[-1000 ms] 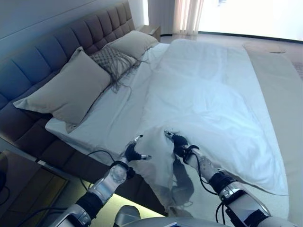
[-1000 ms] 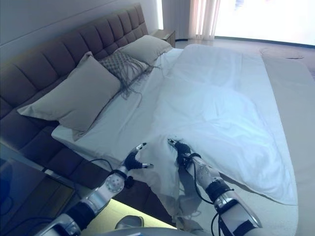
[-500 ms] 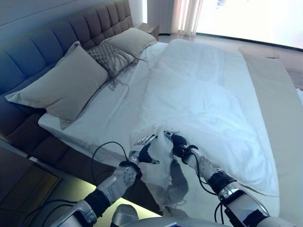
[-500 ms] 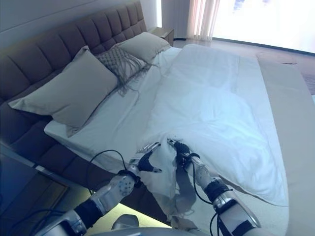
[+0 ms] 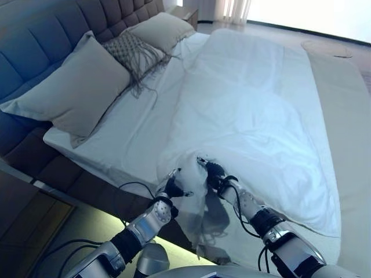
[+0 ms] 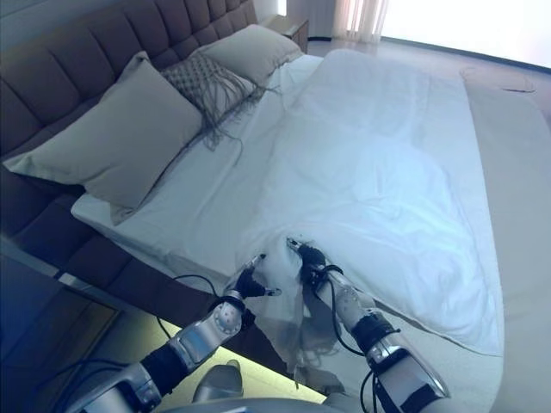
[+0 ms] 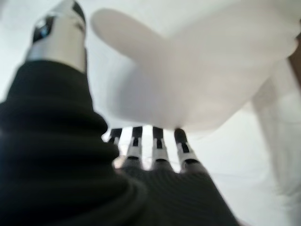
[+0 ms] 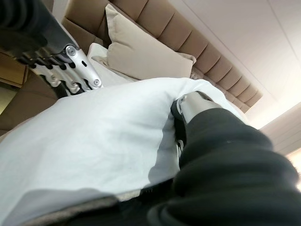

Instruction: Make the bed neatly

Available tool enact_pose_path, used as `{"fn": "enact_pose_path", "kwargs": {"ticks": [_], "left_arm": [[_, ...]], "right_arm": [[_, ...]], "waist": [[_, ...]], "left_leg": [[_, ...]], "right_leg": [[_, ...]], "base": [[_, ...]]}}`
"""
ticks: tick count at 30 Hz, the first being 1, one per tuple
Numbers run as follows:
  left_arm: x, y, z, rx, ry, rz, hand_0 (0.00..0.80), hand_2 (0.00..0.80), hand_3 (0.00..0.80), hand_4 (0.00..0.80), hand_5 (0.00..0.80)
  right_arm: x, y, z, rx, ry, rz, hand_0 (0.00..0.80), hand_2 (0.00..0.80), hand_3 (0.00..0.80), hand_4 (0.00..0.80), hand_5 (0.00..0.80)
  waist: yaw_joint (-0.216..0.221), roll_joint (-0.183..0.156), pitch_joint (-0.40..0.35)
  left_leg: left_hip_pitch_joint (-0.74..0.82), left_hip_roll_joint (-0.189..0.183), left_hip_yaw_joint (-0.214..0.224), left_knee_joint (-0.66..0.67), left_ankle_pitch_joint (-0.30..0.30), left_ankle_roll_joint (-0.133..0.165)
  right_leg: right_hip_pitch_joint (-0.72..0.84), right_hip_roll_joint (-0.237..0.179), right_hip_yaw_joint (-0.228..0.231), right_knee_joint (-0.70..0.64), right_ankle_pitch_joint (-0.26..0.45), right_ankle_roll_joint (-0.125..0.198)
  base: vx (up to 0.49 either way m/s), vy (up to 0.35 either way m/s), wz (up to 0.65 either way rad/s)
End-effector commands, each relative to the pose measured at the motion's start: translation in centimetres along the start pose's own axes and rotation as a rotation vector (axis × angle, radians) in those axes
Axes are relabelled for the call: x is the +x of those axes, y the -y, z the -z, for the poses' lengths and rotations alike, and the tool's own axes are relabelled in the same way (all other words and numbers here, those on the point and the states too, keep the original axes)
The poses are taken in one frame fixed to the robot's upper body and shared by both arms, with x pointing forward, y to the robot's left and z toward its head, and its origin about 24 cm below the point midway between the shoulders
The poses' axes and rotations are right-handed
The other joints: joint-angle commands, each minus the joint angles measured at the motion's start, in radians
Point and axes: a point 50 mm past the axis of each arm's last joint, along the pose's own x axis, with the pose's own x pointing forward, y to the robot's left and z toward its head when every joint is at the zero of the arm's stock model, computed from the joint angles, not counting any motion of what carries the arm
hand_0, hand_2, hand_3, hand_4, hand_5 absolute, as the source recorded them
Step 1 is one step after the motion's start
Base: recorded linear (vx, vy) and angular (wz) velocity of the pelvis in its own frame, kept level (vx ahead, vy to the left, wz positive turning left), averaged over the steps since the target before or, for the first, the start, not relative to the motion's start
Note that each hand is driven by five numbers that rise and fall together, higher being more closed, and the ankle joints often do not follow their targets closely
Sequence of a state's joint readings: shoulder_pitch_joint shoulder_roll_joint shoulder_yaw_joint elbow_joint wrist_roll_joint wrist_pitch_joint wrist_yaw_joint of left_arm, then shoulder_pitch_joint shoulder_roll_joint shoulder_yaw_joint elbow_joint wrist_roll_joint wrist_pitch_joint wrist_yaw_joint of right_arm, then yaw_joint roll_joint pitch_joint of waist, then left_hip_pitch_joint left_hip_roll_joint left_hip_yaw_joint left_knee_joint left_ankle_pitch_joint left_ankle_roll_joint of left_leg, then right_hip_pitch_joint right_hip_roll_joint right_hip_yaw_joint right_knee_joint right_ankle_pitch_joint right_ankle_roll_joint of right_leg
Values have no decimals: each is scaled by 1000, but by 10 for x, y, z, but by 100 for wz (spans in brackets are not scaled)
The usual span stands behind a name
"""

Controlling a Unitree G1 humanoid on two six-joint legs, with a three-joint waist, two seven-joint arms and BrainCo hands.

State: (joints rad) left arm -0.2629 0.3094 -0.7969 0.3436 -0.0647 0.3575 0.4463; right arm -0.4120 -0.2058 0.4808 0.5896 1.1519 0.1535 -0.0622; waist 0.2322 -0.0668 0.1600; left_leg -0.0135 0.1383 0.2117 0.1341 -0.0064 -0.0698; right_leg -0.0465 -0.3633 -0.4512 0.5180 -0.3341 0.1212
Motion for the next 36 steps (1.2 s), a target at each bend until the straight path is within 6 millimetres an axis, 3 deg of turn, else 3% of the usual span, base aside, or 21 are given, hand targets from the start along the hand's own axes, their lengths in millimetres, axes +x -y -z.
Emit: {"fn": "enact_pose_path", "kwargs": {"ticks": [1, 7, 15, 16, 18, 20, 26, 36], "left_arm": [[14, -17, -26, -49, 56, -55, 0, 0, 0, 0, 0], [14, -12, -17, -113, 0, -83, 0, 0, 0, 0, 0], [17, -22, -36, -154, 74, -142, 0, 0, 0, 0, 0], [17, -24, -39, -159, 83, -142, 82, 82, 82, 82, 82], [18, -28, -45, -174, 102, -146, 511, 511, 511, 511, 511], [18, -32, -52, -191, 117, -150, 800, 800, 800, 800, 800], [19, -44, -61, -203, 147, -160, 800, 800, 800, 800, 800], [18, -47, -61, -200, 151, -163, 800, 800, 800, 800, 800]], "right_arm": [[4, -98, -78, 41, 274, -344, 800, 800, 800, 800, 800], [3, -107, -79, 55, 278, -370, 800, 800, 800, 800, 800], [3, -118, -73, 88, 275, -403, 800, 800, 800, 800, 800], [3, -119, -73, 89, 273, -404, 800, 800, 800, 800, 800], [2, -122, -71, 87, 271, -408, 800, 800, 800, 800, 800], [2, -125, -70, 84, 267, -413, 800, 800, 800, 800, 800], [1, -128, -62, 80, 251, -414, 800, 800, 800, 800, 800], [-2, -124, -49, 87, 232, -415, 800, 800, 800, 800, 800]], "waist": [[27, -47, 41], [28, -61, 49], [26, -77, 50], [25, -76, 50], [24, -76, 46], [23, -74, 43], [19, -68, 35], [15, -61, 31]], "left_leg": [[-10, 140, -58, 79, 11, -58], [-17, 139, -60, 80, 18, -56], [-6, 139, -52, 72, 19, -54], [-5, 139, -52, 71, 20, -53], [-3, 139, -52, 68, 20, -53], [0, 139, -51, 66, 21, -53], [13, 135, -47, 64, 19, -49], [15, 125, -43, 55, 30, -47]], "right_leg": [[61, -115, -29, -427, 556, 141], [54, -110, -20, -424, 558, 141], [69, -93, -16, -439, 559, 141], [69, -92, -14, -439, 558, 141], [72, -90, -13, -442, 558, 141], [75, -90, -12, -443, 557, 141], [84, -95, -15, -440, 555, 139], [92, -104, -27, -437, 557, 138]], "base": [[-37, -30, -1], [12, -25, -1], [35, -43, -3], [31, -12, 0], [15, -2, 0], [34, 5, 0], [47, 19, -2], [8, 8, 0]]}}
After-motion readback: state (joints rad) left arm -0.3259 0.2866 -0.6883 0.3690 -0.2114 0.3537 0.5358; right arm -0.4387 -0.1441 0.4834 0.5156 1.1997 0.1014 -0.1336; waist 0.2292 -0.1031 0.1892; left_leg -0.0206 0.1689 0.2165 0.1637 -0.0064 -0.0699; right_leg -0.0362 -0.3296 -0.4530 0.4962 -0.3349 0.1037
